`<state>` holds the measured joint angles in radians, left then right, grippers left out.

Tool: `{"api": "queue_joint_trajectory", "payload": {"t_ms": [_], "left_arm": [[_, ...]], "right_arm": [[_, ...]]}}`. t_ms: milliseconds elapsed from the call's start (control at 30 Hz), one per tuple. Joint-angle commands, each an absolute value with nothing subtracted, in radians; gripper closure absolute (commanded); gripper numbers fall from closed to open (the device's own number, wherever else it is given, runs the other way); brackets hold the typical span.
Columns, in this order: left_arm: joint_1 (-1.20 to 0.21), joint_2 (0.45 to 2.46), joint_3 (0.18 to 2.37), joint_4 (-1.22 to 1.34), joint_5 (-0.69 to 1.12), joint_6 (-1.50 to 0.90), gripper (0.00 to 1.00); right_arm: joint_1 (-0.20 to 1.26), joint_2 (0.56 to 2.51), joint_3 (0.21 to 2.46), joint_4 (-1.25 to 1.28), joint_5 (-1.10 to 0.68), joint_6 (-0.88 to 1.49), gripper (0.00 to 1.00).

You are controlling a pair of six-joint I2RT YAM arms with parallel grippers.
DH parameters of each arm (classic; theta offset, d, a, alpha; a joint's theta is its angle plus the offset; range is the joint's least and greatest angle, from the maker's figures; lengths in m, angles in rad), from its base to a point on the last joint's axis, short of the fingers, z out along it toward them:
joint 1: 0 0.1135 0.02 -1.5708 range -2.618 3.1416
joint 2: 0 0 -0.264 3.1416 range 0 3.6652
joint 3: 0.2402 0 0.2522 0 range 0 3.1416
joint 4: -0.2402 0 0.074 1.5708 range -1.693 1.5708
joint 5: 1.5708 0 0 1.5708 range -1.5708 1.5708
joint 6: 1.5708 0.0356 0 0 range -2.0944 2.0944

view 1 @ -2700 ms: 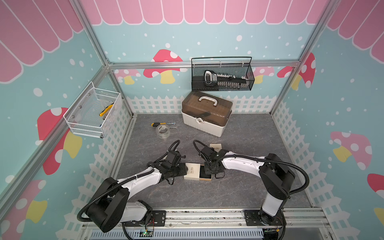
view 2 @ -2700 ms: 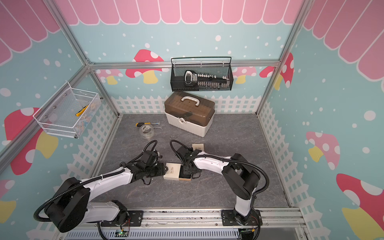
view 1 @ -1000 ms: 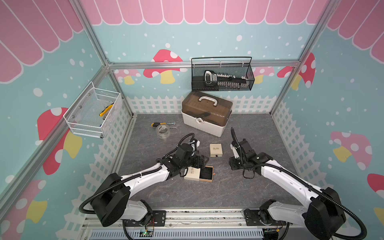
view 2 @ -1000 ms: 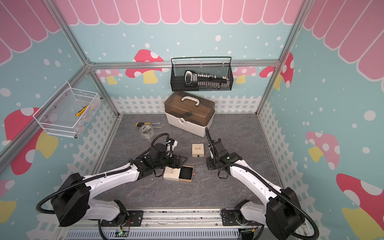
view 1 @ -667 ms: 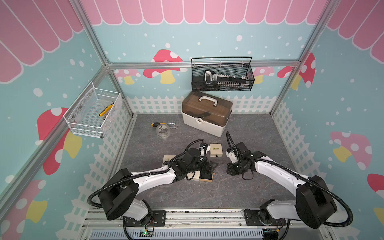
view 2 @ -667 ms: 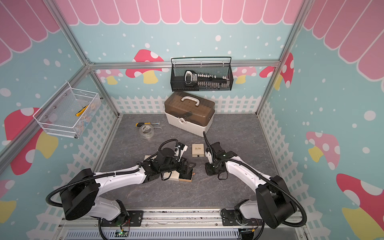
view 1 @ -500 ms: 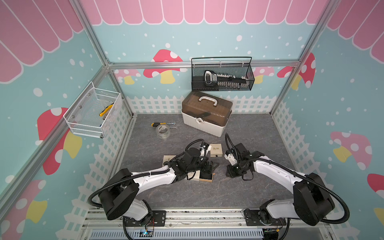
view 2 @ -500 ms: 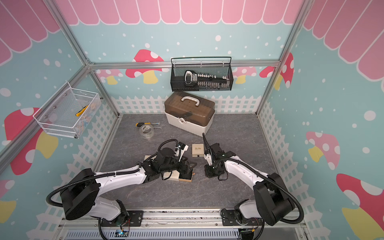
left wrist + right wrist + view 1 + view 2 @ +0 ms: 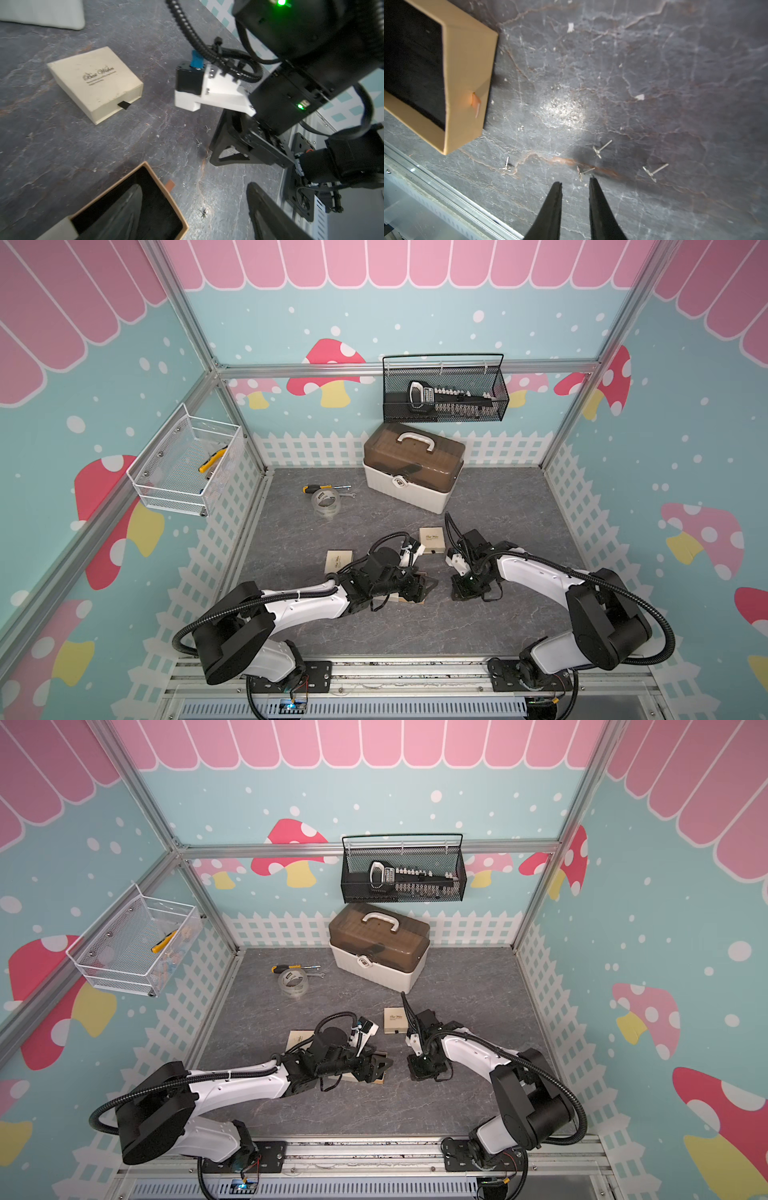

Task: Place the earrings into the drawer-style jewelry box
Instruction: Pick up the earring from the center of the board.

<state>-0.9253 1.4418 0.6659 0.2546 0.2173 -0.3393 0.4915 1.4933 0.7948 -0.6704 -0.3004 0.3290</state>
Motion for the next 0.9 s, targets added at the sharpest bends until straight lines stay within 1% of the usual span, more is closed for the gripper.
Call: {"api": "queue_joint_trajectory", "payload": {"t_ms": [0, 233, 333, 533, 700, 867], "left_arm": [[-0.954, 1.447, 0.688, 0.26, 0.226, -0.297, 0.2], [-0.966, 1.471, 0.706, 0.245, 0.23, -0.29, 0.21], [-0.966, 1.474, 0.709, 0.238, 0.226, -0.289, 0.21], [-0.966, 1.486, 0.718, 0.227, 0.227, -0.286, 0.21], [-0.966, 1.489, 0.722, 0.221, 0.227, -0.286, 0.21], [-0.966, 1.487, 0.721, 0.218, 0.211, -0.288, 0.22]], "right_arm": [[0.489, 1.511, 0.785, -0.688, -0.31, 0.304, 0.77], [0.489, 1.526, 0.782, -0.678, -0.305, 0.305, 0.78], [0.489, 1.53, 0.782, -0.674, -0.31, 0.306, 0.8], [0.489, 1.532, 0.778, -0.666, -0.314, 0.308, 0.88], [0.488, 1.532, 0.775, -0.663, -0.318, 0.309, 0.91], [0.488, 1.526, 0.775, -0.662, -0.316, 0.308, 0.97]]}}
